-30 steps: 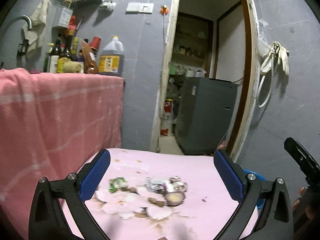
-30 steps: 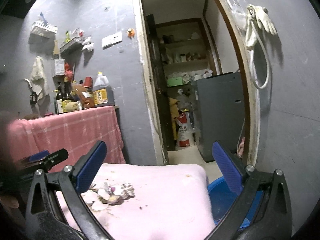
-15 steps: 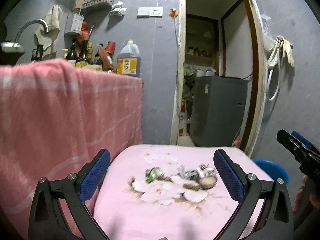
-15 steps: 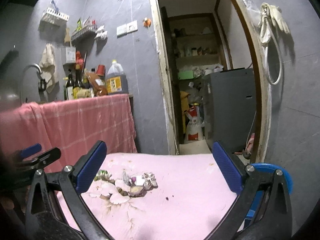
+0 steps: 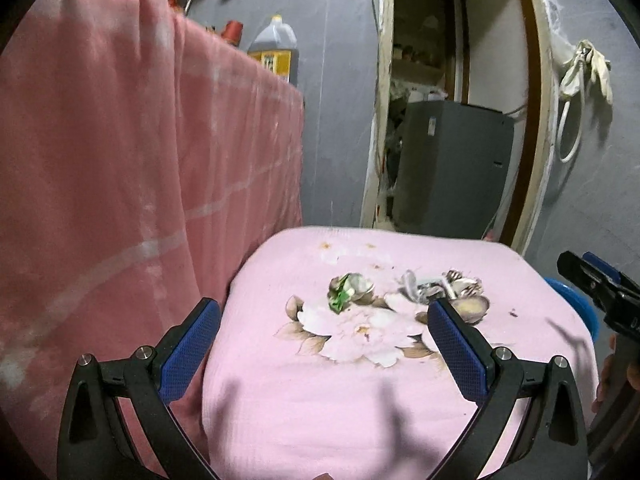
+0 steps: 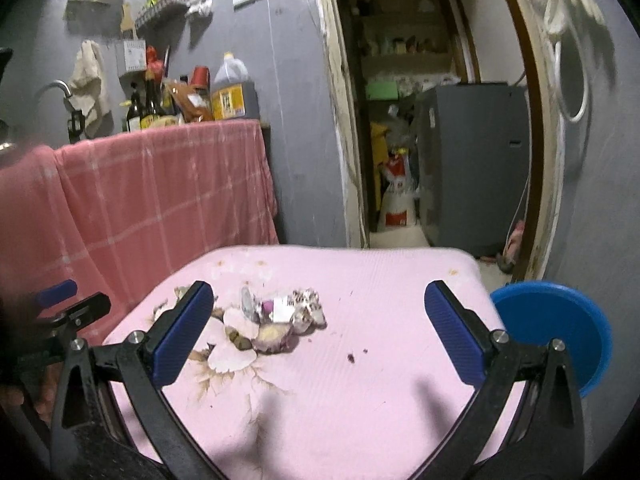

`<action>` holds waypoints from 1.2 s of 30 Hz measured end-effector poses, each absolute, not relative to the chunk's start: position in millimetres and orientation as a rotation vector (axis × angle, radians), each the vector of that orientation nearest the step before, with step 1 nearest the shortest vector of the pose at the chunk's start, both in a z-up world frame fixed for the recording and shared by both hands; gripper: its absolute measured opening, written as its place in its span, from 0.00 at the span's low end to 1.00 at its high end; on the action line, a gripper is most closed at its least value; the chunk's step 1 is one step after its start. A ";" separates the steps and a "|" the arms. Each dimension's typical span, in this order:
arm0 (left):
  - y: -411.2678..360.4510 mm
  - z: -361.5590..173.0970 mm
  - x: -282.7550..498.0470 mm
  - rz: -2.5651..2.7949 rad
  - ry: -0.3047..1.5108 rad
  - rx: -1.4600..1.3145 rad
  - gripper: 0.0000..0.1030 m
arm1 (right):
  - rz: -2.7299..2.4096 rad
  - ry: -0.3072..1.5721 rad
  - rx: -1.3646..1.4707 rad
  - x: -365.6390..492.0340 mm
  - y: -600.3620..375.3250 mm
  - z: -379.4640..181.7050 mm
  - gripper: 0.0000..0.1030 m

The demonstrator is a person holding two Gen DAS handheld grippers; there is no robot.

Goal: Collect trash
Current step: 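Move both tools back above the remaining trash on the stool, then grasp the green wrapper with the left tool while the right tool grasps the peeled lump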

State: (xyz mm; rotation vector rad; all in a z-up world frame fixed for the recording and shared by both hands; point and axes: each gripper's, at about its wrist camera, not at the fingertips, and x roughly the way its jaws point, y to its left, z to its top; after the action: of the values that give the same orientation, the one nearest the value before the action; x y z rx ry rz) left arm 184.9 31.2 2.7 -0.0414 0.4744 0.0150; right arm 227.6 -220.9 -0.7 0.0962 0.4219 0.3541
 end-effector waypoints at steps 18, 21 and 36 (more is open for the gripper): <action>39.0 -20.2 256.0 -0.057 0.684 -0.093 0.97 | 0.440 0.723 0.063 285.2 -197.6 -40.3 0.85; 38.4 -19.8 266.1 -0.085 0.696 -0.093 0.91 | 0.470 0.744 0.053 288.3 -193.4 -43.4 0.72; 41.2 -27.1 307.7 -0.152 0.828 -0.178 0.46 | 0.538 0.842 0.037 301.7 -168.3 -56.9 0.49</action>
State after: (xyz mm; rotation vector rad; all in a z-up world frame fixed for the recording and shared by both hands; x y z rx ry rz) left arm 307.7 41.2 -27.1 -0.1779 0.8279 -0.1517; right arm 301.7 -168.3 -56.9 0.0367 0.8418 0.5377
